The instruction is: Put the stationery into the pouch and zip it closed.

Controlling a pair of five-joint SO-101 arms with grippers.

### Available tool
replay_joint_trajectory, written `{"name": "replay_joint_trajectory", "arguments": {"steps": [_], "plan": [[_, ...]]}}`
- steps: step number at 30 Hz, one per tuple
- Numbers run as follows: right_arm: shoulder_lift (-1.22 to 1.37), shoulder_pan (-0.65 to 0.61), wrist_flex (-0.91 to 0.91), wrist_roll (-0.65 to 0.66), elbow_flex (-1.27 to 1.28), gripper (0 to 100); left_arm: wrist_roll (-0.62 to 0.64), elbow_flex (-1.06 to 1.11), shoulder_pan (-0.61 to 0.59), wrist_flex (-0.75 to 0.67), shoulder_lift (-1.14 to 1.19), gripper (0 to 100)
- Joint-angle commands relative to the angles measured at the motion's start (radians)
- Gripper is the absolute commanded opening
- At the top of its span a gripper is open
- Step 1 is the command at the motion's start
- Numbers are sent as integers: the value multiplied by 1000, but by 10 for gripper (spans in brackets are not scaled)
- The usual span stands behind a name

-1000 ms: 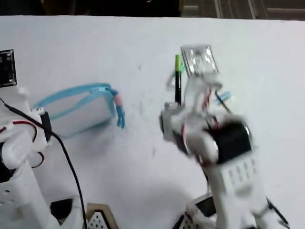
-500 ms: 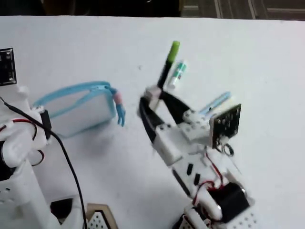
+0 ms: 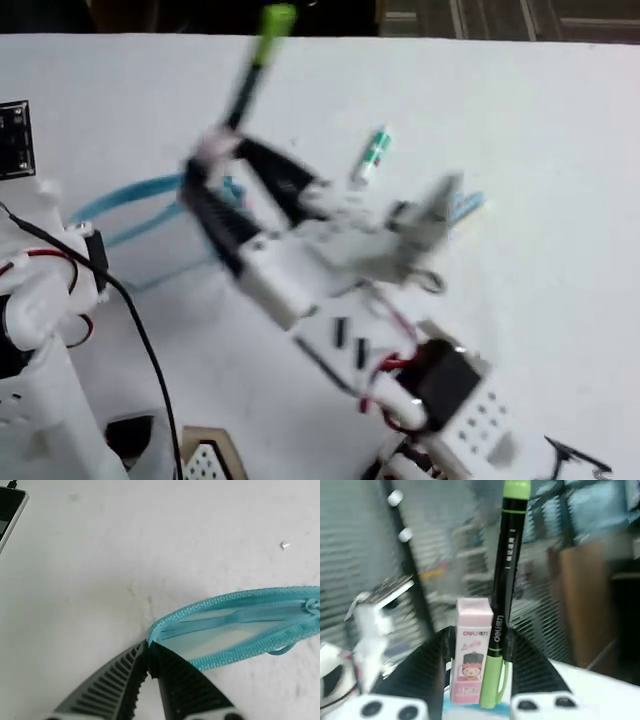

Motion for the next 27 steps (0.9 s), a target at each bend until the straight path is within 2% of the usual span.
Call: {"name": "replay_joint_trajectory", "arguments": {"steps": [1, 12, 16, 22, 27], "plan": [[77, -76, -56, 5, -52, 17, 0, 61, 1, 6, 61, 24], [197, -81, -113, 2, -51, 17, 0, 61, 1, 6, 61, 24], [262, -27, -176, 2, -51, 17, 0, 61, 1, 6, 61, 24], [361, 48, -179, 0, -51, 17, 0, 61, 1, 6, 61, 24], [437, 82, -179, -69, -52, 17, 0, 61, 1, 6, 61, 24]]}}
